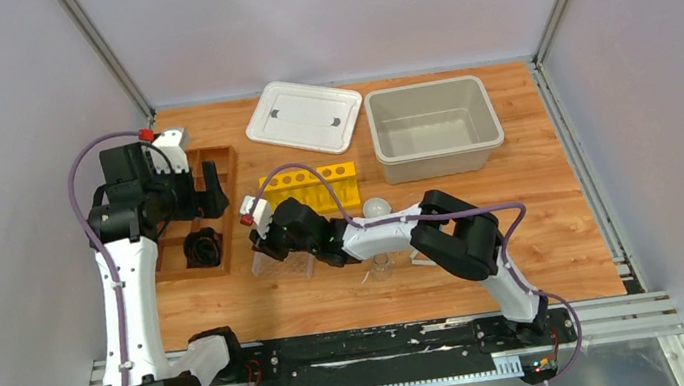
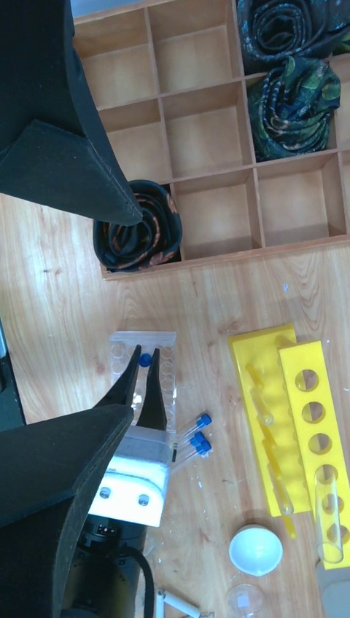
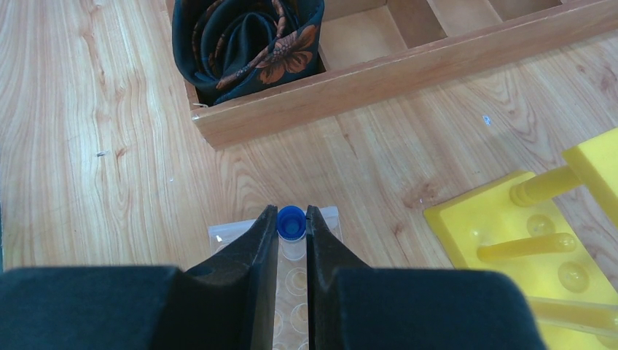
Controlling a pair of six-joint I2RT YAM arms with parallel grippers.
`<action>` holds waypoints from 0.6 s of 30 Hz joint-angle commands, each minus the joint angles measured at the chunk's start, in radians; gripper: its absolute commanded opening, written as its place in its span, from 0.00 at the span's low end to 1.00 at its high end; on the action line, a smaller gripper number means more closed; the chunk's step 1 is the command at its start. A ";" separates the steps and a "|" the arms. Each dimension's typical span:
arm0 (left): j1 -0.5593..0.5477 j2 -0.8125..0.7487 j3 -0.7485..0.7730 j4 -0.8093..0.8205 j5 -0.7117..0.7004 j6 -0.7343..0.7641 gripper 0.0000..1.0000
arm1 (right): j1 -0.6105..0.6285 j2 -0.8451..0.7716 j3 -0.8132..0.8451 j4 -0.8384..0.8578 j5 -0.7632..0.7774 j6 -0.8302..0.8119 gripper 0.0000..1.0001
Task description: Organize the chemistry lab equipment
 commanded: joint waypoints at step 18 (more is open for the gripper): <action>0.009 -0.039 0.038 0.000 -0.064 0.033 1.00 | -0.005 -0.256 0.029 -0.348 0.259 0.168 0.80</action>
